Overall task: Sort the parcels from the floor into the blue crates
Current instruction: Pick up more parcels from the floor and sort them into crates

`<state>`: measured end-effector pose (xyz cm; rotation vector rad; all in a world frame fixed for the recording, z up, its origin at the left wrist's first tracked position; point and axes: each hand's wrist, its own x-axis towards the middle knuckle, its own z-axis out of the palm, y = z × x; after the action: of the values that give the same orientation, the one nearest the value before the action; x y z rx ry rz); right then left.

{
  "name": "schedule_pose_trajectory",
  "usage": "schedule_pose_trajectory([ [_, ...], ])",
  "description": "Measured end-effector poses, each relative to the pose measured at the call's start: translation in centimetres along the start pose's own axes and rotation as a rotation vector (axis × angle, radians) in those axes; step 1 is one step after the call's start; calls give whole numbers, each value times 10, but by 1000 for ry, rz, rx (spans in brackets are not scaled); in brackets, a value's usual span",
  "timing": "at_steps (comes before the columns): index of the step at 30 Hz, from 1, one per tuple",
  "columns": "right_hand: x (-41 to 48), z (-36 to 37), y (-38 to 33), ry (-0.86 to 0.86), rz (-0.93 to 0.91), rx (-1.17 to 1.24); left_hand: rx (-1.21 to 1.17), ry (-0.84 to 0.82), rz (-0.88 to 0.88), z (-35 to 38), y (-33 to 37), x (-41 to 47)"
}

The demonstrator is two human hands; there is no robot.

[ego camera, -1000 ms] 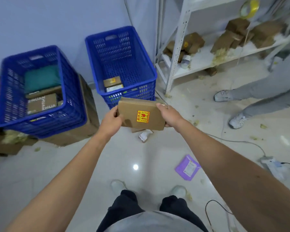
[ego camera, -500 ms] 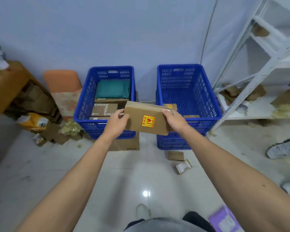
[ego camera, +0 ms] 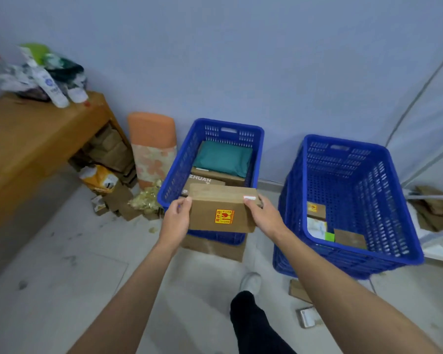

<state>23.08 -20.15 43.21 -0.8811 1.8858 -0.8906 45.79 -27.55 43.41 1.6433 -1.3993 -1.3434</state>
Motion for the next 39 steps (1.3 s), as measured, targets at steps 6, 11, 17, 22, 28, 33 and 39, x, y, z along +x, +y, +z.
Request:
schedule_pose_trajectory([
  [6, 97, 25, -20, -29, 65, -91, 76, 60, -53, 4, 9, 77],
  [11, 169, 27, -47, -64, 90, -125, 103, 48, -84, 3, 24, 147],
  [17, 234, 38, -69, -54, 141, -112, 80, 35, -138, 7, 30, 214],
  [22, 276, 50, -79, 18, 260, -48, 82, -46, -221, 8, 26, 276],
  [28, 307, 69, -59, 121, 353, -116, 177, -260, -247, 16, -2, 339],
  [33, 342, 82, -19, 9, 377, -291, 279, -360, -363, 38, -45, 379],
  [39, 370, 91, 24, -69, 340, -318, 227, -447, -451, 68, -87, 397],
])
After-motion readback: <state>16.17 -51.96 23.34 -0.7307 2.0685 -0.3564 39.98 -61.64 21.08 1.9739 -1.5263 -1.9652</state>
